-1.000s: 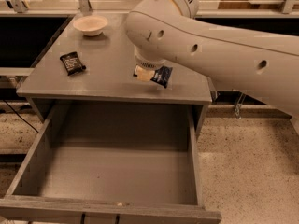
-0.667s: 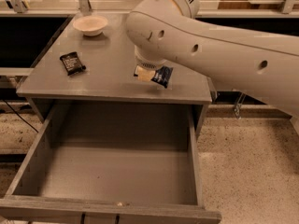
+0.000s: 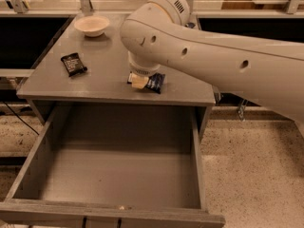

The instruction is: Pick rxbar blueberry from top drawer and place on counter

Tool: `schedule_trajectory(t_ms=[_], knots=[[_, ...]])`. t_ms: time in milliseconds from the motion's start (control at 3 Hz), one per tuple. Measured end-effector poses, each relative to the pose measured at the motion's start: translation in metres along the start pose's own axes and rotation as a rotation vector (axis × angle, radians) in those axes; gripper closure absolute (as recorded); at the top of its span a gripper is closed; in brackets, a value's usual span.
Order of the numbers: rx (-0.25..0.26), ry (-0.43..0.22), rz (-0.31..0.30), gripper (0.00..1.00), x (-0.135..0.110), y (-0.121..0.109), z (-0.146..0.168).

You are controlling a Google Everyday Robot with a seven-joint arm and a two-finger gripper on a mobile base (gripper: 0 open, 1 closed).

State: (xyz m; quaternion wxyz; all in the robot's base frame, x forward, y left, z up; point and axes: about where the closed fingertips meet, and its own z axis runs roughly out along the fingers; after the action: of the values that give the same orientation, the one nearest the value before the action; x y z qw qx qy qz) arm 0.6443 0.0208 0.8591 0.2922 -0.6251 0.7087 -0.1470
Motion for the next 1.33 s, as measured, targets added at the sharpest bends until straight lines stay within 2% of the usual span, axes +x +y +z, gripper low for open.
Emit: schedule_trajectory(t_ms=[667,1000,1333], knots=[[-0.033,-0.044,-0.048,1.00,-0.024,0.011,0.016],[-0.035,-0.046,-0.050,1.00,-0.025,0.011,0.017],[-0.035,-0.046,-0.050,0.82,-0.025,0.011,0.017]])
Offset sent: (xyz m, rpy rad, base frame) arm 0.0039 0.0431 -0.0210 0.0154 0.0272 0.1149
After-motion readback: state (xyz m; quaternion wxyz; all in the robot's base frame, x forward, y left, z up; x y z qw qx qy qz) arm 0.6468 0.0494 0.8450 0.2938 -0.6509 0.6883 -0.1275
